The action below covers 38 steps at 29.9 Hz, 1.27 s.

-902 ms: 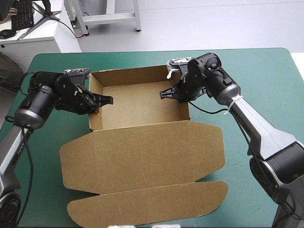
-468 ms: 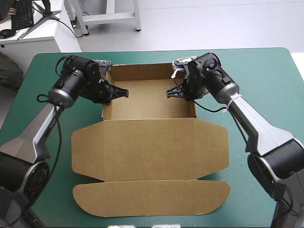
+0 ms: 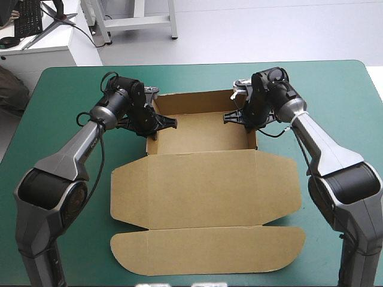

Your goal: Fold the box

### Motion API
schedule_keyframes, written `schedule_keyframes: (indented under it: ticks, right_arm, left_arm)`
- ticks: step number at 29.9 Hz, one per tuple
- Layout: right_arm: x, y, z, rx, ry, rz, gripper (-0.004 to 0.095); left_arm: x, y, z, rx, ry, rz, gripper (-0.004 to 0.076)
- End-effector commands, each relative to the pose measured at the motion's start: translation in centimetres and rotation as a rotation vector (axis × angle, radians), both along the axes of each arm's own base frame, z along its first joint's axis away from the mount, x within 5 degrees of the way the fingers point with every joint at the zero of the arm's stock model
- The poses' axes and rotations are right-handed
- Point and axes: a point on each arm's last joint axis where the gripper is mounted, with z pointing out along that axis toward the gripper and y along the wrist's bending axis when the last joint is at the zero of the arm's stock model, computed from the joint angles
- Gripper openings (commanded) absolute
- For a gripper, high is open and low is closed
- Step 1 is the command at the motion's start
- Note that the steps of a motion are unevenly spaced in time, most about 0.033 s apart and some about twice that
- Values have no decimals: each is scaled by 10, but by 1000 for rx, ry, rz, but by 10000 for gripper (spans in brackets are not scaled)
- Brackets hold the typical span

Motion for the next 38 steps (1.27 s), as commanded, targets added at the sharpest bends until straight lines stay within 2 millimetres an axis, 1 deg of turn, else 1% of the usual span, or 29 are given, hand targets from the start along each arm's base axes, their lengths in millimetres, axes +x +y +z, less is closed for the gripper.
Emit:
schedule_keyframes:
  ticks: [1, 5, 8, 14, 16, 17, 18, 20, 21, 23, 24, 27, 29, 31, 34, 36, 38]
  right_arm:
    - [-2, -2, 16, 25, -30, 23, -1]
    - [3, 2, 1, 18, 3, 25, 0]
    - [4, 1, -1, 10, 5, 25, 0]
    - [4, 1, 0, 9, 1, 25, 4]
    - [4, 1, 0, 9, 1, 25, 45]
    - [4, 1, 1, 10, -1, 23, 95]
    - [4, 1, 2, 10, -2, 25, 166]
    - [3, 1, 4, 13, -8, 25, 342]
    - [4, 1, 6, 12, -14, 27, 423]
    - [4, 0, 8, 9, -24, 45, 528]
    - [5, 0, 9, 7, -29, 48, 558]
    - [6, -2, 11, -17, -44, 55, 572]
    - [6, -4, 11, -39, -53, 55, 572]
    - [6, -4, 11, -42, -54, 55, 572]
    - [6, -4, 11, -42, -54, 55, 572]
    - [6, -4, 16, -37, -67, 54, 572]
    - [7, -3, 24, -23, -90, 54, 571]
  left_arm:
    - [-7, 1, 17, 7, 0, -56, -10]
    - [-4, 3, 11, 47, -3, -81, -10]
    - [-2, 6, 8, 92, -12, -88, -10]
    - [0, 5, 7, 92, -24, -94, -9]
    - [0, 6, 7, 100, -24, -113, -5]
    - [-1, 6, 7, 102, -23, -119, 4]
    - [-1, 6, 8, 104, -24, -121, 23]
    - [0, 8, 8, 122, -28, -122, 78]
    - [0, 8, 9, 127, -31, -122, 116]
    - [0, 8, 9, 126, -32, -122, 193]
    - [-1, 8, 10, 126, -34, -122, 237]
    - [-1, 8, 10, 120, -32, -121, 358]
    - [-1, 8, 10, 123, -34, -132, 414]
    - [-1, 8, 10, 125, -37, -145, 436]
    - [0, 7, 13, 122, -46, -145, 440]
    - [1, 7, 17, 117, -61, -144, 440]
    - [3, 6, 26, 107, -91, -142, 440]
